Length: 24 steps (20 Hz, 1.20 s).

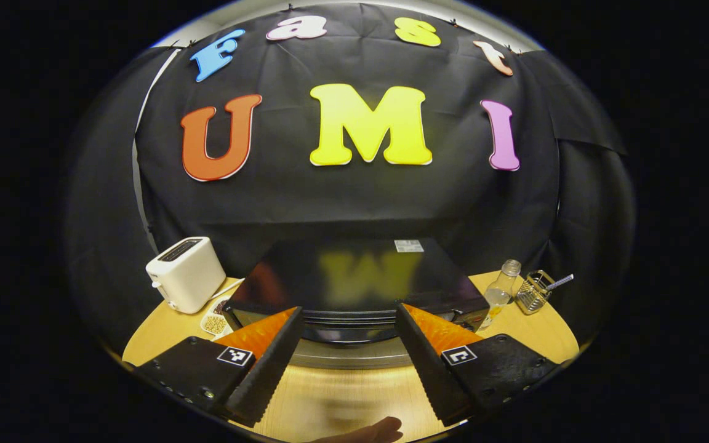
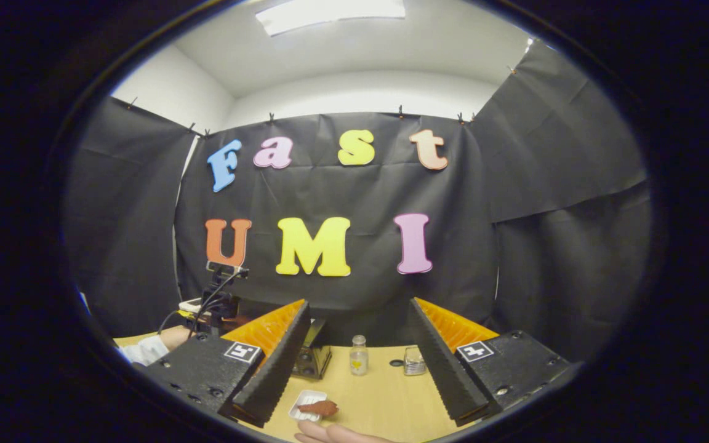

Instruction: Open the electric oven with the left hand, put the food in, and close the electric oven.

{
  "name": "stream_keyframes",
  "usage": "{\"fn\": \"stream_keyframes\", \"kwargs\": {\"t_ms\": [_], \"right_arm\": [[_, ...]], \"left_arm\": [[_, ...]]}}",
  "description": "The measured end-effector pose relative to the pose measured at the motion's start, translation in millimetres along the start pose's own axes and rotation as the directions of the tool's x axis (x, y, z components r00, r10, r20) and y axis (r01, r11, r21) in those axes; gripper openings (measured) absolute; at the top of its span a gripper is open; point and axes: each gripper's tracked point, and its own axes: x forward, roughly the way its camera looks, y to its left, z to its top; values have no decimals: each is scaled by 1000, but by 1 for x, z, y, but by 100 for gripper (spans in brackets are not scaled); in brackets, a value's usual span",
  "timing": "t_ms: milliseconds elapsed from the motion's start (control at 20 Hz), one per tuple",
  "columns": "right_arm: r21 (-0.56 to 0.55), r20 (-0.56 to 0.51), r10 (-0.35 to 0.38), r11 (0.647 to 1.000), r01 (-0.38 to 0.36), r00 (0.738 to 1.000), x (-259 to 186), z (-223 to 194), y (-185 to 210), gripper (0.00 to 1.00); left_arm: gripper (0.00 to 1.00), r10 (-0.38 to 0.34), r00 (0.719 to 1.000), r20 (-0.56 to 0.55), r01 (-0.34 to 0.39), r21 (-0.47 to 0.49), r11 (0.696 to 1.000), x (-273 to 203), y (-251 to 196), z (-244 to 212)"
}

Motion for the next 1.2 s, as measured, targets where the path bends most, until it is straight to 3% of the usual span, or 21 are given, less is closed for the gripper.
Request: {"fn": "stream_keyframes", "kwargs": {"t_ms": [150,300,550,650,800,850,1200], "right_arm": [[-1,31,-21,1000,21,999,-2,7,-11,100],[-1,63,-52,999,52,997,-2,11,-20,96],[1,66,-70,998,70,995,-1,9,-23,100],[6,56,-66,998,66,996,0,5,-21,96],[14,44,-64,998,63,997,2,0,-20,100],[15,39,-62,998,62,997,3,0,-20,96],[8,20,-67,998,66,998,2,-11,-20,100]], "left_arm": [[96,-11,998,-68,12,15,1000,13,-6,-17],[98,-1,999,-33,2,4,1000,25,-2,-11],[99,-33,997,-65,34,8,999,25,3,-16],[99,-37,996,-80,38,11,999,18,3,-19],[99,-42,995,-93,43,13,999,8,4,-26],[99,-44,995,-90,45,12,999,3,4,-29],[98,-60,996,-64,60,-7,998,-36,3,-68]]}}
